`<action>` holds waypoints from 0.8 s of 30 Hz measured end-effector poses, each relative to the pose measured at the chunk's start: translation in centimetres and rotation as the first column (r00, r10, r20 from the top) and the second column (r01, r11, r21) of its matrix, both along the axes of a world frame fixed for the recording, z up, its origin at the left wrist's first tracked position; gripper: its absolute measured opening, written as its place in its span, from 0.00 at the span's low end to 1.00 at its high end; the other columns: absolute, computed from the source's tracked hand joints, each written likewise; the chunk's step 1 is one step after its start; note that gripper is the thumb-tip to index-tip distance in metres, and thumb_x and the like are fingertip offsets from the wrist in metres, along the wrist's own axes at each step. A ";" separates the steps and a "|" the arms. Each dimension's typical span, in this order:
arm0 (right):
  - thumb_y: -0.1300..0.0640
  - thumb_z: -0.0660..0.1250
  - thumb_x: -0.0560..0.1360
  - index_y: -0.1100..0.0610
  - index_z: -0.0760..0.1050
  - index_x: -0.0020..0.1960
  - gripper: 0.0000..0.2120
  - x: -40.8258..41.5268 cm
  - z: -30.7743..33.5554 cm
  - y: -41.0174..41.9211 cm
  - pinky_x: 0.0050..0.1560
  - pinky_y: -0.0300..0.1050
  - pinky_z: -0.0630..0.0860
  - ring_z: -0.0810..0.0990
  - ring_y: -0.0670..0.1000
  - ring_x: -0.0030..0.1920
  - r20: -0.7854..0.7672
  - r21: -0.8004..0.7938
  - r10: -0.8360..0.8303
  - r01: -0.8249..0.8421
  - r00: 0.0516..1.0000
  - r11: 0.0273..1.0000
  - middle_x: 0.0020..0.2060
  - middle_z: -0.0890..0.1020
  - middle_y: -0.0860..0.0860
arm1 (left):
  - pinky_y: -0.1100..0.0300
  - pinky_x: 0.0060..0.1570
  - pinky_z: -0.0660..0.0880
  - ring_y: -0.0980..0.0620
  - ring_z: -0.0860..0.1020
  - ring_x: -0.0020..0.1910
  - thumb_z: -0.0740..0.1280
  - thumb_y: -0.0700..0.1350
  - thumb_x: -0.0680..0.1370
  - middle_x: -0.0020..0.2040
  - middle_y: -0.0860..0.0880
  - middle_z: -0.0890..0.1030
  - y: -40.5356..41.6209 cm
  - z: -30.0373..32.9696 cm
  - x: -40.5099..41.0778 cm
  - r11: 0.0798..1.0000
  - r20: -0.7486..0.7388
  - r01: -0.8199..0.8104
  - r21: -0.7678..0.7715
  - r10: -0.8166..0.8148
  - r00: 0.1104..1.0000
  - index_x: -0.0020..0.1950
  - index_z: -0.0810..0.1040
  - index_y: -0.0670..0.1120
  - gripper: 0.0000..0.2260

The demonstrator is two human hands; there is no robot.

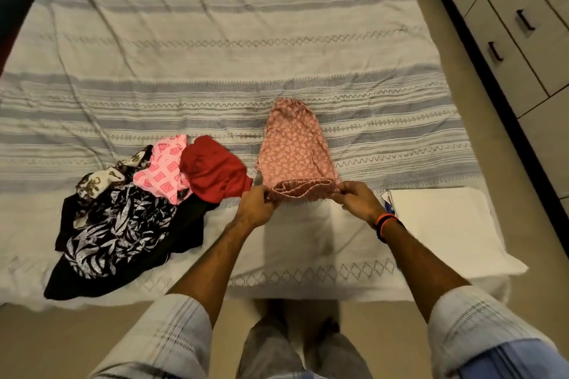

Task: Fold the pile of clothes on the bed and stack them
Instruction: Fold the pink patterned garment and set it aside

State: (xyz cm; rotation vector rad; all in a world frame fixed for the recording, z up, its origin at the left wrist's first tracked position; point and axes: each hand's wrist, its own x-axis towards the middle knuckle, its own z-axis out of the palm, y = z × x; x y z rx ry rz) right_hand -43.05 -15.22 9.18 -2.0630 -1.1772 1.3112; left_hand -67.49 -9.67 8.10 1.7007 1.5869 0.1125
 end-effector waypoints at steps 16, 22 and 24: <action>0.57 0.70 0.75 0.63 0.81 0.46 0.08 0.8 -1.1 -14.3 0.55 0.59 0.78 0.79 0.55 0.44 0.008 -0.001 0.062 -0.062 0.998 0.998 0.44 0.84 0.59 | 0.60 0.45 0.71 0.50 0.75 0.47 0.70 0.48 0.78 0.57 0.44 0.81 -16.0 -0.3 1.2 0.996 -0.033 -0.057 -0.070 0.054 0.998 0.61 0.78 0.41 0.15; 0.56 0.70 0.75 0.58 0.80 0.41 0.06 1.1 -1.7 -16.4 0.54 0.58 0.78 0.78 0.53 0.43 0.003 -0.034 0.078 -0.078 0.997 0.996 0.39 0.81 0.53 | 0.59 0.45 0.71 0.50 0.76 0.47 0.70 0.48 0.78 0.56 0.44 0.82 -18.0 -0.7 1.1 0.995 -0.056 -0.030 -0.098 0.024 0.998 0.59 0.79 0.42 0.14; 0.56 0.70 0.75 0.54 0.79 0.38 0.07 1.1 -1.8 -16.5 0.55 0.59 0.77 0.79 0.54 0.44 0.000 -0.040 0.076 -0.076 0.997 0.996 0.40 0.82 0.54 | 0.60 0.45 0.71 0.50 0.76 0.47 0.71 0.48 0.77 0.55 0.45 0.82 -17.9 -0.7 1.2 0.994 -0.048 -0.042 -0.106 0.037 0.998 0.58 0.79 0.42 0.13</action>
